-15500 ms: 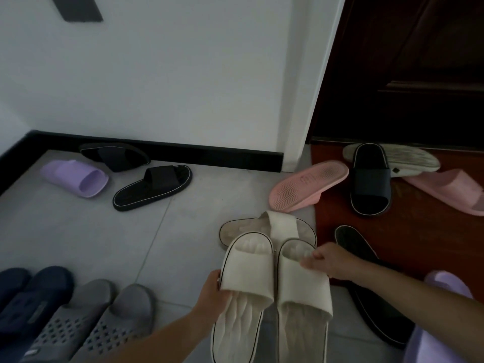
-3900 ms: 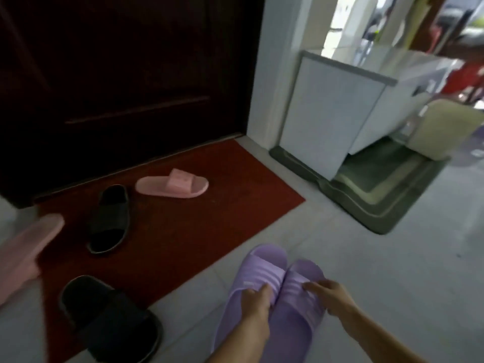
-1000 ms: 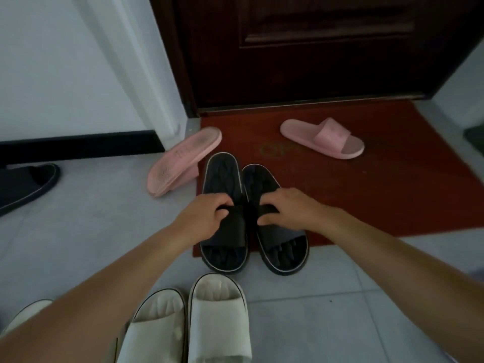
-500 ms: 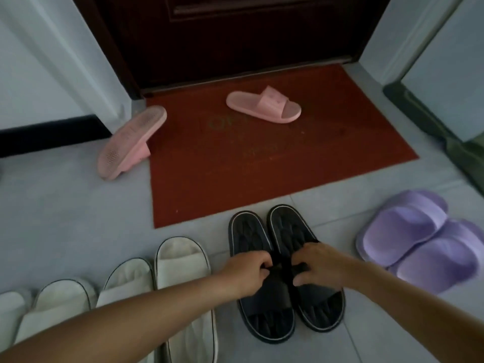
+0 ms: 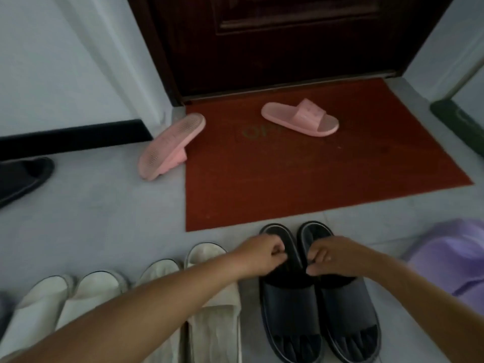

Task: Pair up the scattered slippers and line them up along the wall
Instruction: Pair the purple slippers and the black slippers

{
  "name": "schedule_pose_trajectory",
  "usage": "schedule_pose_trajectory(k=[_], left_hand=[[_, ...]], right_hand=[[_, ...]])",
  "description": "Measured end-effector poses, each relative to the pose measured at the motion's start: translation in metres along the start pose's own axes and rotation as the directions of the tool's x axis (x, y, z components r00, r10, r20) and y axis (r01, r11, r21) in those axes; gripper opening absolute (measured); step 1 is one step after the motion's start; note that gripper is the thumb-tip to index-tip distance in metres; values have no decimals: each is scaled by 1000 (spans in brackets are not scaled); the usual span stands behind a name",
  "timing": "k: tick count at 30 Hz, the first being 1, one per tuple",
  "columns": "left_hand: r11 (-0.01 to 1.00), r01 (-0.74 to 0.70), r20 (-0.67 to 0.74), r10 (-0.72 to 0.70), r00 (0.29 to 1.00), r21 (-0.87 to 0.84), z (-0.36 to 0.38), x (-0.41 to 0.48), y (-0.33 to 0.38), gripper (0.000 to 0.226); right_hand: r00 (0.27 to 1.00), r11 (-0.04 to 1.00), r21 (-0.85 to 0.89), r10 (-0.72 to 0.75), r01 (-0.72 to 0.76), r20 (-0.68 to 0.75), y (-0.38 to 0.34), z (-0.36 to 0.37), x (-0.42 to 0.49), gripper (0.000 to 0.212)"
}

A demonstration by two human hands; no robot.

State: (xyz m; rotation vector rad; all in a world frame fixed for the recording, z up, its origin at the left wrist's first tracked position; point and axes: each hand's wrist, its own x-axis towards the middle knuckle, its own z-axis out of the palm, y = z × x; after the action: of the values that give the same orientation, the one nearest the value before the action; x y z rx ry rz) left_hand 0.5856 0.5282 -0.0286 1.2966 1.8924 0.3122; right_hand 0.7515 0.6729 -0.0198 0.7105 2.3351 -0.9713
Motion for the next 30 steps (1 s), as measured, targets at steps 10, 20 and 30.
schedule_pose_trajectory(k=[10, 20, 30], left_hand=[[891, 339, -555, -453, 698, -300, -179, 20, -131, 39], [637, 358, -487, -762, 427, -683, -179, 44, -228, 38], [87, -117, -122, -931, 343, -989, -180, 43, -253, 50]], right_hand=[[987, 995, 73, -52, 63, -149, -65, -52, 95, 25], [998, 994, -95, -53, 51, -17, -98, -66, 151, 27], [976, 992, -47, -122, 115, -180, -163, -80, 205, 34]])
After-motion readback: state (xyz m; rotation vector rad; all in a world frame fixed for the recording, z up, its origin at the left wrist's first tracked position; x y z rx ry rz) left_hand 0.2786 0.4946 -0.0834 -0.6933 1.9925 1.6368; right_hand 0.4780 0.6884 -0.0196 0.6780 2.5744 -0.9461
